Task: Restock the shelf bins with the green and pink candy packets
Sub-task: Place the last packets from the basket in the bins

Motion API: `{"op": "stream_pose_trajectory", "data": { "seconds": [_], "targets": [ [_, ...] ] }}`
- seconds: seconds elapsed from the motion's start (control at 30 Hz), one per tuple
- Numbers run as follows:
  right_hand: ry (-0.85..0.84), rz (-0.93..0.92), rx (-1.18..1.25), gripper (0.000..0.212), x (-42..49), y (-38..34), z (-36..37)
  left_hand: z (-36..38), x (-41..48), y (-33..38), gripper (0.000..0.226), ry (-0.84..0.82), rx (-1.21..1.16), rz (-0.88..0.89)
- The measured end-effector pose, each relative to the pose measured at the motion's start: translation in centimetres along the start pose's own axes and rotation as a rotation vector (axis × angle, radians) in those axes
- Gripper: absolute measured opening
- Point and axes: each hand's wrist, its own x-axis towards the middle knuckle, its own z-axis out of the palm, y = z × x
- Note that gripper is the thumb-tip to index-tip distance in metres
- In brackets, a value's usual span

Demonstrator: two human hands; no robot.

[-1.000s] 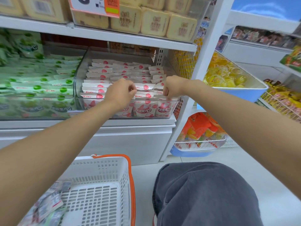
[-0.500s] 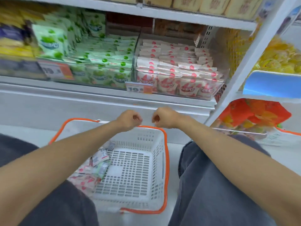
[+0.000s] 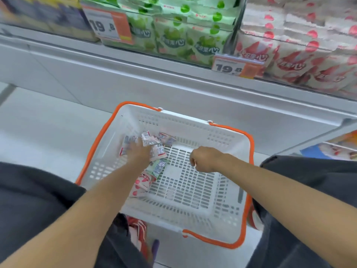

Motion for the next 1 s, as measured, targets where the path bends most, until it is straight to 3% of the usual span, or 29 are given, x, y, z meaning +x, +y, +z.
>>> {"op": "stream_pose_trajectory", "data": {
  "seconds": [0.13, 0.3, 0.47, 0.67, 0.73, 0.8, 0.87, 1.0],
  "targets": [
    [-0.004, -0.022, 0.026, 0.025, 1.4, -0.4, 0.7, 1.9, 1.3, -1.7, 0.063, -0.051, 0.159, -0.029],
    [-0.016, -0.013, 0.007, 0.023, 1.6, 0.1, 1.0, 2.2, 0.8, -2.9, 0.114, 0.086, 0.601, 0.018],
    [-0.003, 0.011, 0.063, 0.022, 1.3, 0.2, 0.7, -0.1, 0.7, -3.4, 0.057, 0.073, 0.502, 0.042],
    [0.066, 0.036, 0.146, 0.020, -0.9, 0.5, -0.8, 1.0, -0.7, -5.8, 0.071, -0.068, 0.491, 0.115],
    [0.051, 0.034, 0.124, 0.022, -2.0, 0.6, -0.7, 1.6, -1.5, -5.9, 0.058, -0.103, 0.405, 0.147],
    [0.043, 0.024, 0.112, 0.022, -2.6, 0.6, -0.2, 1.5, -1.6, -4.5, 0.040, -0.032, 0.419, 0.221],
    [0.054, 0.025, 0.132, 0.021, -2.8, 0.6, 0.0, 1.5, -1.8, -3.4, 0.038, 0.064, 0.477, 0.289],
    [0.063, 0.038, 0.197, 0.019, -3.1, 1.1, 0.4, 2.2, -1.5, -3.4, 0.033, 0.042, 0.512, 0.366]
  ]
}}
